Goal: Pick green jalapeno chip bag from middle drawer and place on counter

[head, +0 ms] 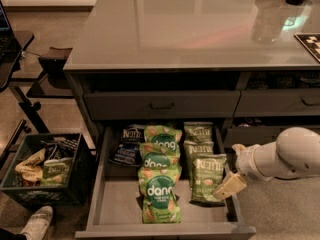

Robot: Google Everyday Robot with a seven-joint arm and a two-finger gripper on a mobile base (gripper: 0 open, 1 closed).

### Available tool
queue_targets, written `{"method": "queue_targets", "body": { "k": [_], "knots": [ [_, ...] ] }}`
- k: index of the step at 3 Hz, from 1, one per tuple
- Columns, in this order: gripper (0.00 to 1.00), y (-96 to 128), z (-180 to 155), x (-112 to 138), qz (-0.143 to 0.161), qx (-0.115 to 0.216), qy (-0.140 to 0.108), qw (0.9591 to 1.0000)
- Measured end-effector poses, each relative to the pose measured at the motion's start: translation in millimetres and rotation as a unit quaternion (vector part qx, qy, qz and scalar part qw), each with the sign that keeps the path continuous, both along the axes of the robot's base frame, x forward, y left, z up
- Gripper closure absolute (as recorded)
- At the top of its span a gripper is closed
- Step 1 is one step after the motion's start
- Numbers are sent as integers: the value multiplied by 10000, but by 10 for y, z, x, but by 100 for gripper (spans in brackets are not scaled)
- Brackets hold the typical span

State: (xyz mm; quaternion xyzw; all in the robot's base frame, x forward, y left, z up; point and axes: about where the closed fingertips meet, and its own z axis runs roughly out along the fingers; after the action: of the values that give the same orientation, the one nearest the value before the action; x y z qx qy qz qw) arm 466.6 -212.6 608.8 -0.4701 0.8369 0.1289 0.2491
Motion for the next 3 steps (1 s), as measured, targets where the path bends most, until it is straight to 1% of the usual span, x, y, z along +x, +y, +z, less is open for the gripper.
{"method": "queue_targets", "body": {
  "k": [1,2,3],
  "knots": [
    [0,-72,-284,219,-306,308,-275,9987],
    [0,-135,-480,331,-611,690,-369,9951],
    [0,-135,-480,331,-611,690,-369,9951]
  ]
}}
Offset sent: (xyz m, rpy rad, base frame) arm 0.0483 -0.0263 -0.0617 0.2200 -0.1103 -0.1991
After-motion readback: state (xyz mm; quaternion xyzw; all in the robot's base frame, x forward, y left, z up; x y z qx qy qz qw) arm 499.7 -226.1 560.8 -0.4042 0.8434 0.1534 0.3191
